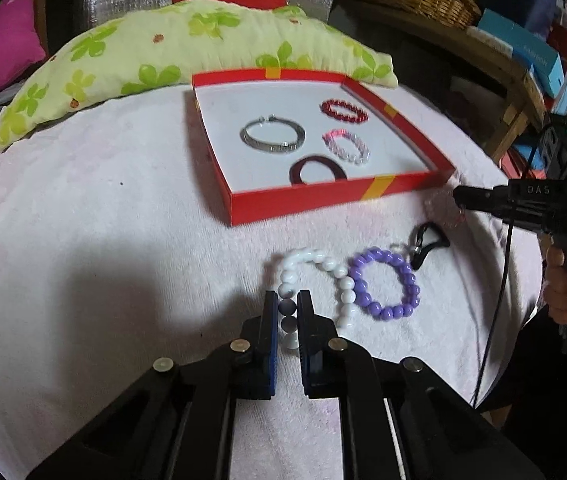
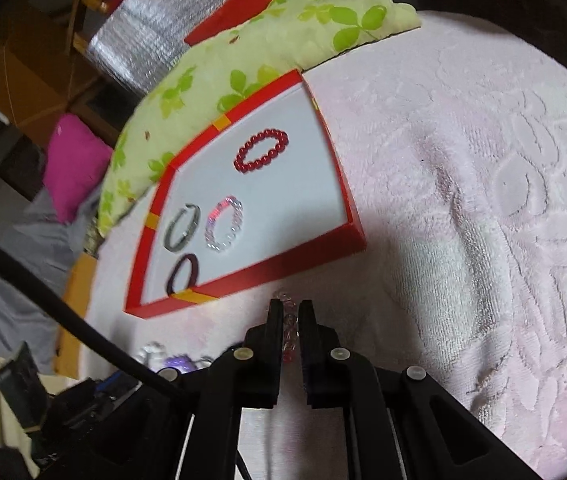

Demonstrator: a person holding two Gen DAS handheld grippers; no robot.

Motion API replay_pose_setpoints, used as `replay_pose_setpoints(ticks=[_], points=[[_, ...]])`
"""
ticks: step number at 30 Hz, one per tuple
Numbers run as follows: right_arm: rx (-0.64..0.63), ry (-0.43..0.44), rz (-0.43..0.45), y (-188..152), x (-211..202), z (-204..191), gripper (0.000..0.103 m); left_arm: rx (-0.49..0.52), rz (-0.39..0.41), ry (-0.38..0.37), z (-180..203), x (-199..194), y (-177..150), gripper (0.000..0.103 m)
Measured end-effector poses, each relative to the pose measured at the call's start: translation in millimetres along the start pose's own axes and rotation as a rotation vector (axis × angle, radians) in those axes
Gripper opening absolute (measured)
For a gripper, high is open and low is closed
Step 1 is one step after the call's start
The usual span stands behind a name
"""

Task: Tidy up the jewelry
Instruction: 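Grasp the white bead bracelet with the left tool while the right tool grasps a clear bead bracelet, then carry the white bracelet with the left tool while the right tool carries the clear bracelet over the tray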

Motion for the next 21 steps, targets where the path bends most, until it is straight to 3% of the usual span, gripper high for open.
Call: replay_pose_setpoints(ticks=[6,21], points=[[0.039,0.027,0.010,4,-6,2,0.009,0.017,0.022,0.000,5,-3,6,0.009],[-0.018,0.064,0.034,1,-12,-18,0.009,-0.043,0.103,0.017,-9,-22,20,0.009]])
Point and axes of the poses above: each gripper's, at about its wrist camera, not at the fingertips, and x roughly the way its jaws point, z to its right, y to its top, the point moved 8 cm from there along x, roughly the way its jaws point, and after that the axes turned 5 degrees about x, right-handed, at the moved point
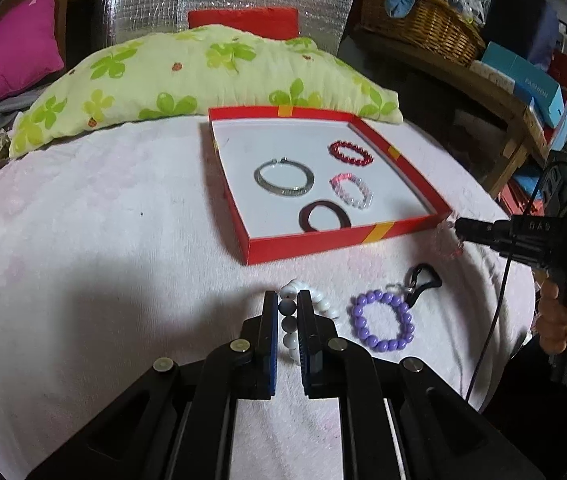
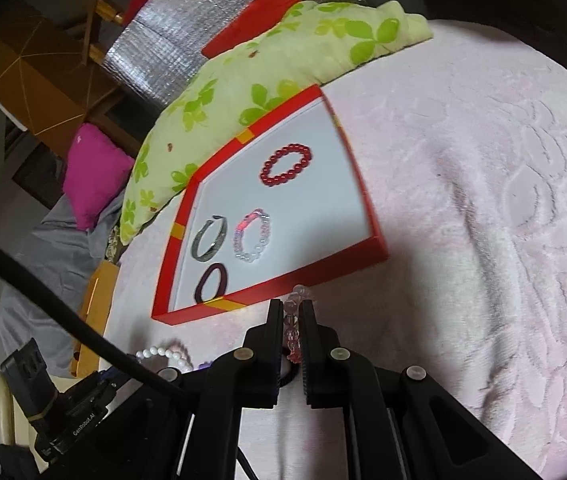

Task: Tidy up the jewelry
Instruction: 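Carry the white bracelet with the left tool while the right tool carries the clear bracelet over the tray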

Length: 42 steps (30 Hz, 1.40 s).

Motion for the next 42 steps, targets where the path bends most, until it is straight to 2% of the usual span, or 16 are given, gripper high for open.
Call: replay_pose_setpoints(ticks=[14,24,37,42], points=[[-0.017,0.072,0.059,5,-13,-20,0.009,0.000,0.114,-0.014,12,-33,30,0.009],[0.003,0.115,0.088,14,-20,-29,0.009,0.019,0.135,-0.030,26,-33,46,0.009],[-0.011,0.137,0.081,10,-20,-40,0.009,0.062,0.133,0.068,37,-32,52,0.009],[-0.028,0.133,0.078,9,-17,-44,0.009,0.081,0.159,0.104,39,-37,58,0.009]])
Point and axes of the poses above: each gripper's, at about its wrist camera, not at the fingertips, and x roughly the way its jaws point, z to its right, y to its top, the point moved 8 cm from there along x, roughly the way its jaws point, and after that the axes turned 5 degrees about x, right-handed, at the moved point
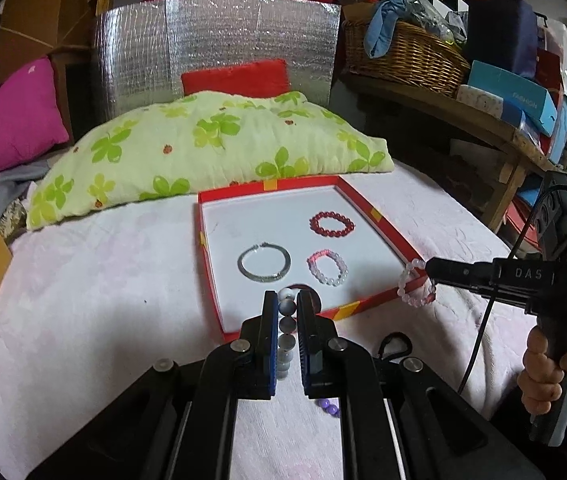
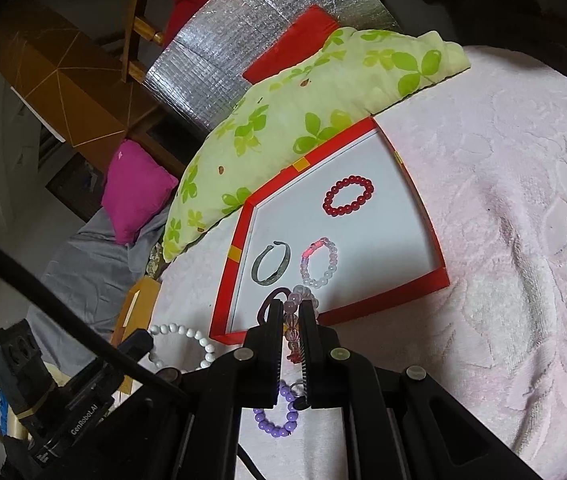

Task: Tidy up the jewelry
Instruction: 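Carry the white bracelet with the left tool while the right tool carries the clear bracelet over the tray, then lower the white bracelet with the left tool while the right tool lowers the clear bracelet, then open both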

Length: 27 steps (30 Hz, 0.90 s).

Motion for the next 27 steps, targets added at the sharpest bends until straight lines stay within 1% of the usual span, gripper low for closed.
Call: replay_pose_setpoints(ticks=[6,12,14,17,22,24,27], points=[[-0.008,-0.001,0.007,6,3,-5,0.009,0.012,0.010,0.022,1,2,10,0.009],[-0.036,-0.004,0.022,21,10,-15,0.009,0.027,0.014,0.030,4,8,22,0.009],[-0.056,-0.021,0.027,29,15,-17,0.009,0.035,0.011,0.031,5,11,27,0.010],[-0.062,-0.034,0.027,39,21,-17,0.009,0.053,0.010,0.049,3,18,36,0.010],[-0.063,-0.044,0.033,54,29,-17,0.009,0.055,0.004,0.072,-4,34,54,0.010],[-0.078,-0.054,0.042,62,34,-17,0.009,0.051,0.002,0.078,-8,41,59,0.009],[-0.065,-0.061,0.043,73,40,-13,0.009,0.027,0.004,0.079,-16,52,68,0.009]])
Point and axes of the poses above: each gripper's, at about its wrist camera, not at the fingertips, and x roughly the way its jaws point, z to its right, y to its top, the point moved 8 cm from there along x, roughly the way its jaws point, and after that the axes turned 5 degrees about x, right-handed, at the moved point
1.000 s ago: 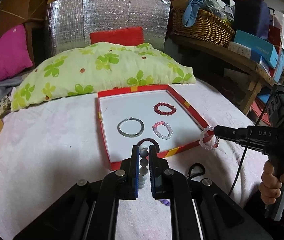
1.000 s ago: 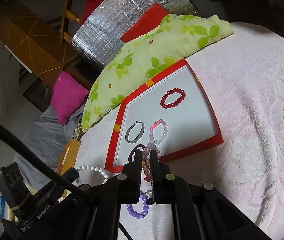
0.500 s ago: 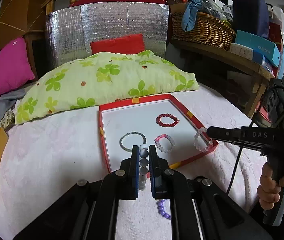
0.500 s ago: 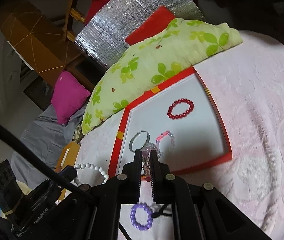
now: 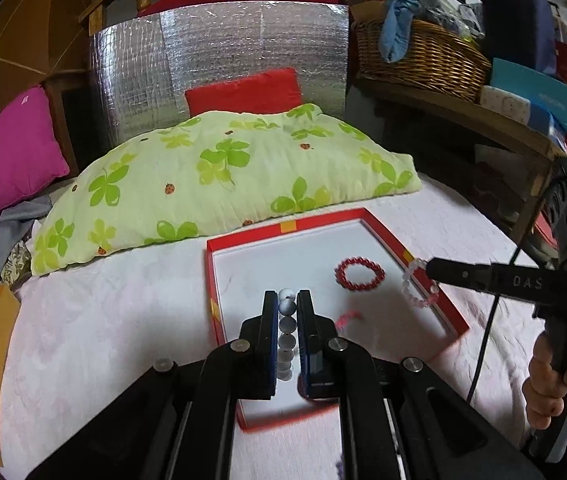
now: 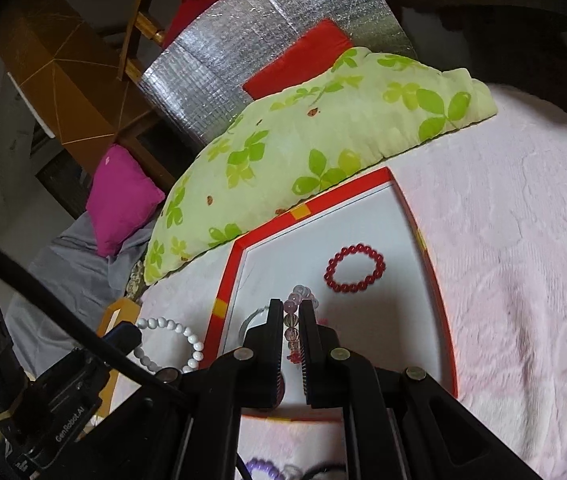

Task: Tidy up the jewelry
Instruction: 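Lower the white bracelet with the left tool while the right tool lowers the clear bracelet, then open both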

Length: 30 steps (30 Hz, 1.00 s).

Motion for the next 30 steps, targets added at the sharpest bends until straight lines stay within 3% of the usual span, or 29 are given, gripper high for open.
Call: replay_pose_setpoints(ticks=[5,11,30], points=[[0.033,0.001,-0.012,6,9,6,0.009,-0.034,-0.012,-0.004,-5,23,5,0.009],[0.041,-0.002,-0.037,1,12,8,0.009,-0.030,-0.075,-0.016,-1,44,-14,0.009],[0.038,-0.070,-0.074,-20,25,16,0.009,0.009,-0.133,0.038,-3,49,-39,0.009]])
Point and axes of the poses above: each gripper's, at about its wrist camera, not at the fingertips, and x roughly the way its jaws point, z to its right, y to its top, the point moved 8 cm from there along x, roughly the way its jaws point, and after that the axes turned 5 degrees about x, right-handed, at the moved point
